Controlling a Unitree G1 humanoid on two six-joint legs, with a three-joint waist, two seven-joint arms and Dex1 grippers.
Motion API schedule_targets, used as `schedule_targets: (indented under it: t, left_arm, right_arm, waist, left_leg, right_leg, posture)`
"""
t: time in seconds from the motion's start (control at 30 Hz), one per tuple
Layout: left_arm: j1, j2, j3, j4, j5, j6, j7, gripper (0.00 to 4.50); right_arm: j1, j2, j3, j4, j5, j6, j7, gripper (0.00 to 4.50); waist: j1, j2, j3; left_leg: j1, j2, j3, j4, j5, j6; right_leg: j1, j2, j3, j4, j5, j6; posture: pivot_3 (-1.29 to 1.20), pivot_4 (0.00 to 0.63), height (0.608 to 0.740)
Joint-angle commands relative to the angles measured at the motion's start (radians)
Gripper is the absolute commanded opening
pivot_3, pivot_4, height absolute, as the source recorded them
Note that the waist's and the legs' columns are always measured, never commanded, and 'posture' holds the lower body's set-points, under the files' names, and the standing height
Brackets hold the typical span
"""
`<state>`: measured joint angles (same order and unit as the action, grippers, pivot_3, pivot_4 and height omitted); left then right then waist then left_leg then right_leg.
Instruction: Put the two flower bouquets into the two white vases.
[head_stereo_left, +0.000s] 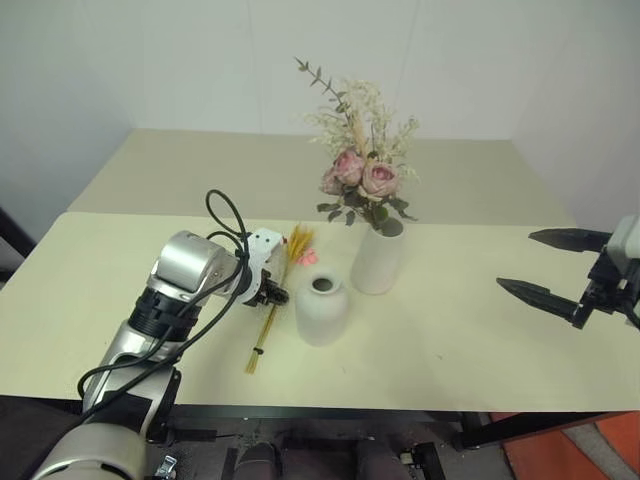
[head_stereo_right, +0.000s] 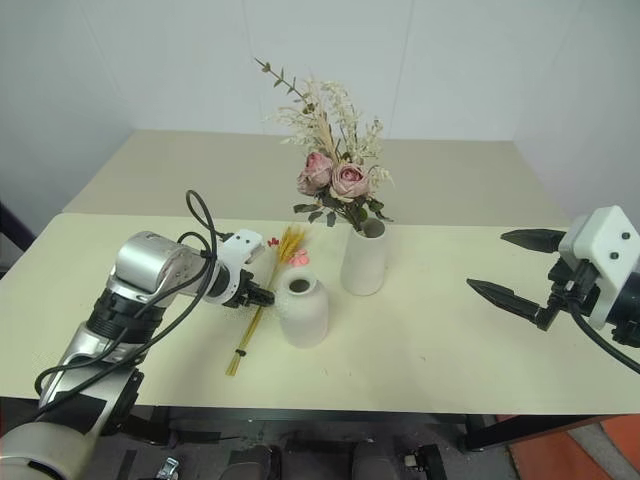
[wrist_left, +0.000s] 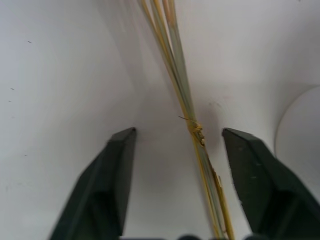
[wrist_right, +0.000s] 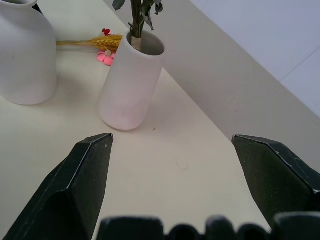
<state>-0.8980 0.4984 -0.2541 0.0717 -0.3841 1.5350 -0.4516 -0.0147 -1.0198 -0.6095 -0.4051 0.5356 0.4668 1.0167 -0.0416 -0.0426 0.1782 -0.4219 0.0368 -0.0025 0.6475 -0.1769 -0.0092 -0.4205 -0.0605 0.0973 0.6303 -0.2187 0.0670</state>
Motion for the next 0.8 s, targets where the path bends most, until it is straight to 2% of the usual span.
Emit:
schedule_targets:
  t: [0.03, 0.2, 0.3, 0.43, 0.6, 0.7, 0.8]
  left_arm:
    - [-0.014, -0.018, -0.015, 0.014, 0.014, -0.018, 0.001, 1.65]
    - [-0.009, -0.025, 0.000, 0.033, 0.042, -0.043, 0.015, 0.03]
    - [-0.006, -0.031, 0.023, 0.019, 0.059, -0.060, 0.037, 0.03]
    - [-0.025, -0.053, 0.136, 0.016, 0.112, -0.132, 0.127, 0.03]
    - [-0.088, -0.102, 0.438, 0.033, 0.193, -0.398, 0.391, 0.03]
    - [-0.096, -0.135, 0.618, -0.040, 0.114, -0.530, 0.408, 0.03]
    - [-0.141, -0.210, 0.829, -0.159, -0.147, -0.551, 0.319, 0.03]
  right_arm:
    - [-0.005, -0.002, -0.045, -0.022, 0.016, 0.003, -0.016, 4.50]
    - [-0.013, 0.000, -0.035, -0.013, 0.014, -0.016, -0.012, 4.50]
    - [-0.015, 0.001, -0.032, -0.008, 0.014, -0.021, -0.009, 4.50]
    - [-0.018, 0.000, -0.031, -0.003, 0.013, -0.025, -0.006, 4.50]
    - [-0.021, -0.014, -0.043, 0.012, 0.001, -0.042, 0.012, 4.50]
    - [-0.021, -0.016, -0.063, 0.017, 0.003, -0.054, 0.020, 4.50]
    - [-0.012, -0.009, -0.104, 0.014, 0.042, -0.048, 0.053, 4.50]
  waist:
    - [0.003, 0.000, 0.000]
    - [0.006, 0.000, 0.000]
    - [0.006, 0.000, 0.000]
    - [0.005, 0.000, 0.000]
    - [-0.001, -0.001, 0.000]
    - [0.000, 0.000, 0.000]
    - [0.005, -0.001, 0.000]
  left_leg:
    - [0.000, 0.000, 0.000, 0.000, 0.000, 0.000]
    - [0.000, 0.000, 0.000, 0.000, 0.000, 0.000]
    - [0.000, 0.000, 0.000, 0.000, 0.000, 0.000]
    - [-0.001, 0.000, 0.000, 0.000, 0.000, 0.000]
    - [-0.001, 0.000, 0.000, 0.000, 0.000, 0.000]
    - [-0.001, 0.000, 0.000, 0.000, 0.000, 0.000]
    - [-0.002, 0.000, 0.000, 0.000, 0.000, 0.000]
  right_leg:
    - [0.000, 0.000, 0.000, 0.000, 0.000, 0.000]
    - [0.000, 0.000, 0.000, 0.000, 0.000, 0.000]
    - [0.000, 0.000, 0.000, 0.000, 0.000, 0.000]
    - [-0.001, 0.000, 0.000, 0.000, 0.000, 0.000]
    - [-0.001, 0.000, 0.000, 0.000, 0.000, 0.000]
    - [-0.001, 0.000, 0.000, -0.001, 0.001, 0.000]
    - [0.000, -0.001, 0.000, -0.001, 0.001, -0.001]
  posture:
    - [0.00, 0.150, 0.740]
    - [0.00, 0.150, 0.740]
    - [0.00, 0.150, 0.740]
    - [0.00, 0.150, 0.740]
    - [0.00, 0.150, 0.740]
    - [0.00, 0.150, 0.740]
    - [0.00, 0.150, 0.740]
